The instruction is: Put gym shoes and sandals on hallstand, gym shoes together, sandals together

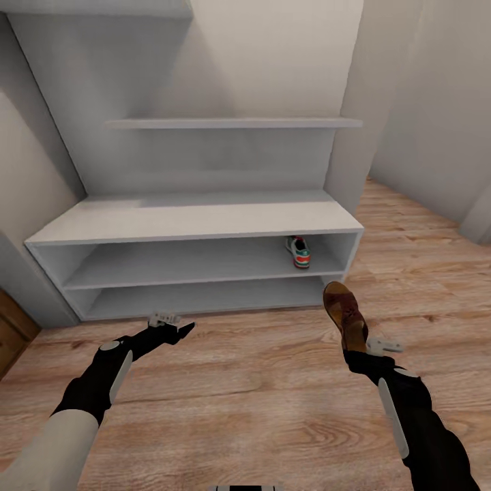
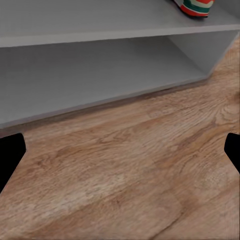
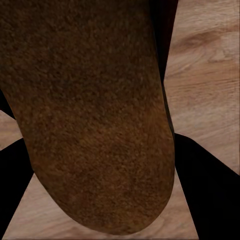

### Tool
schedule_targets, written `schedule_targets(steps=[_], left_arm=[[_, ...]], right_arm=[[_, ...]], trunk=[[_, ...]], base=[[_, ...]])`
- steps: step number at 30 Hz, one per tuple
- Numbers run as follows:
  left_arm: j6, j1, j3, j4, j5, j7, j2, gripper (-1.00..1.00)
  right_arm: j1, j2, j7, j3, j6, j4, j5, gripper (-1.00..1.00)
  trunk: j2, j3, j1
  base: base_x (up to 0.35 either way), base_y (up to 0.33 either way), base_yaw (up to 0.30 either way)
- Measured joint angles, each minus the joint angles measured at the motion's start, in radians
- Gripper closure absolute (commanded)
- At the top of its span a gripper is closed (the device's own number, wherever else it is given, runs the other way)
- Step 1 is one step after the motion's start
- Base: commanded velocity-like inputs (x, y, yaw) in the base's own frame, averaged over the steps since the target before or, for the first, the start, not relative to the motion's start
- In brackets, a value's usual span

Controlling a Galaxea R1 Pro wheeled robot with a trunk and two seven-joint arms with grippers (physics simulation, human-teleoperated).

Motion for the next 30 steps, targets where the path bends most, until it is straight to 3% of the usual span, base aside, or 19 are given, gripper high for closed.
schedule_targets(steps=[22,30], left_arm=[[0.002,0.0,-0.001,-0.001,0.0,-0.001,0.0,-1.0],[0.001,0.0,-0.002,0.0,0.009,0.0,-0.001,-1.0]], right_arm=[[0.0,0.002,0.0,0.0,0.0,0.0,0.0,1.0],[0.0,0.002,0.0,0.001,0.001,0.0,-0.001,1.0]], trunk=[[0.0,-0.009,0.0],[0.0,-0.009,0.0]], base=[[-0.003,0.317,0.068],[0.0,0.085,0.001]])
